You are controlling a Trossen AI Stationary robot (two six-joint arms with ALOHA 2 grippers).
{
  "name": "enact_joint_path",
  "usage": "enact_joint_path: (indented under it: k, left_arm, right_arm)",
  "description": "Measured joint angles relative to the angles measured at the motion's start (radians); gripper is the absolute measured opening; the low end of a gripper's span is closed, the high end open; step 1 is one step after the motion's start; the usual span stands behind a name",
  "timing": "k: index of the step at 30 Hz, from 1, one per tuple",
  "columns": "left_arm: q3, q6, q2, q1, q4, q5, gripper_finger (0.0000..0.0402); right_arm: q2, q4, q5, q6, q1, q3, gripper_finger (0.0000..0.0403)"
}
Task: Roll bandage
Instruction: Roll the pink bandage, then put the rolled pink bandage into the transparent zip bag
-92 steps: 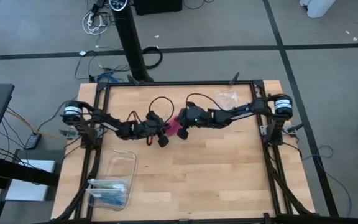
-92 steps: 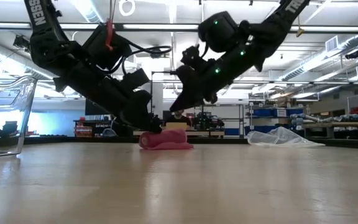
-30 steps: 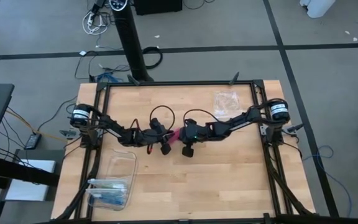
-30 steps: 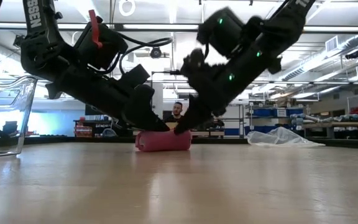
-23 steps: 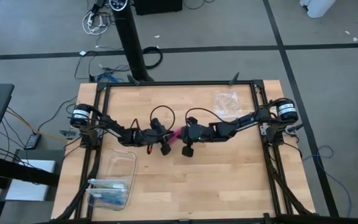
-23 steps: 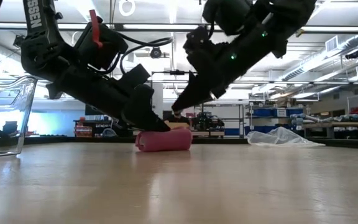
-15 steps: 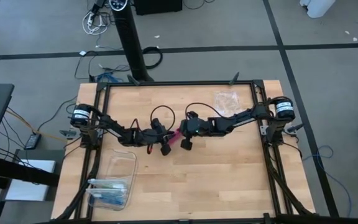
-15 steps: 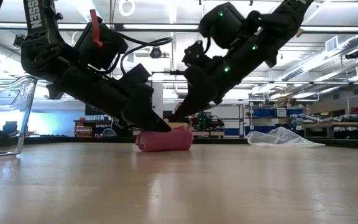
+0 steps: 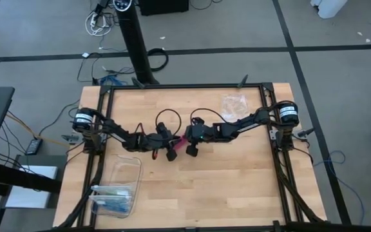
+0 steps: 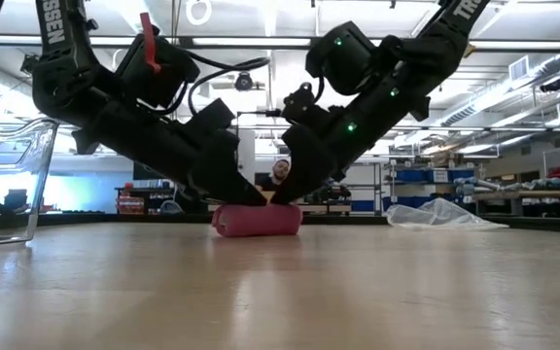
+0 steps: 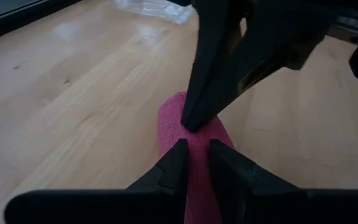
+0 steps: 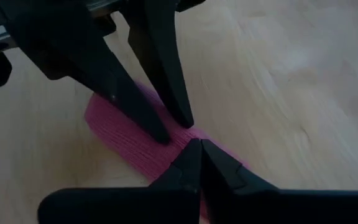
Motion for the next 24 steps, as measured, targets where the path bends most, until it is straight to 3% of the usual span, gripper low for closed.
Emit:
enact_joint_path:
  k: [9, 15, 21, 24]
  left_arm:
    - [-0.001, 0.079, -0.101, -0.002, -0.023, 0.009, 0.0074]
    - [0.001, 0.119, -0.117, -0.002, -0.016, 0.003, 0.0074]
    - [0.001, 0.134, -0.117, -0.001, -0.012, -0.003, 0.0074]
    - [0.001, 0.145, -0.117, -0.001, -0.004, -0.002, 0.0074]
  right_arm:
    - [-0.032, -0.020, -0.004, -0.004, 0.002, -0.004, 0.0037]
    - [-0.050, -0.003, -0.001, -0.024, 0.004, -0.005, 0.0084]
    - [-0.171, -0.023, 0.000, -0.057, 0.006, -0.005, 0.0135]
    - [-0.262, -0.116, 0.013, -0.095, 0.006, -0.004, 0.0150]
